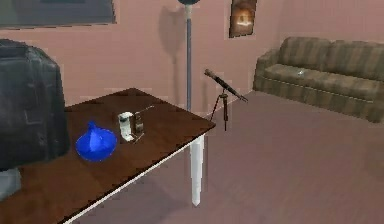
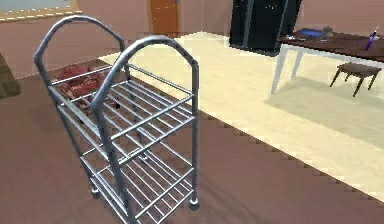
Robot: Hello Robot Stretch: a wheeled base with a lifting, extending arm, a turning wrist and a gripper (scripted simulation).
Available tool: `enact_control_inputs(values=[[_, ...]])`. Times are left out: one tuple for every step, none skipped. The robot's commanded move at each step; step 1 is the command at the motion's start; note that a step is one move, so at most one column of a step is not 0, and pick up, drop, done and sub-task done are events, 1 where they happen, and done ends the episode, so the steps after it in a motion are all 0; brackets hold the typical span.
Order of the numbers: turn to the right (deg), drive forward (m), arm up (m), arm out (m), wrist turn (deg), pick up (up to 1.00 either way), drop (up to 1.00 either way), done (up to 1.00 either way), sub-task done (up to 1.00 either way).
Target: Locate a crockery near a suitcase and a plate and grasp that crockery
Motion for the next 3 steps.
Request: enact_control_inputs(values=[[0.0, 0.40, 0.00, 0.00, 0.0, 0.00, 0.00, 0.00, 0.00], [-45.0, 0.00, 0.00, 0.00, 0.0, 0.00, 0.00, 0.00, 0.00], [-45.0, 0.00, 0.00, 0.00, 0.0, 0.00, 0.00, 0.00, 0.00]])
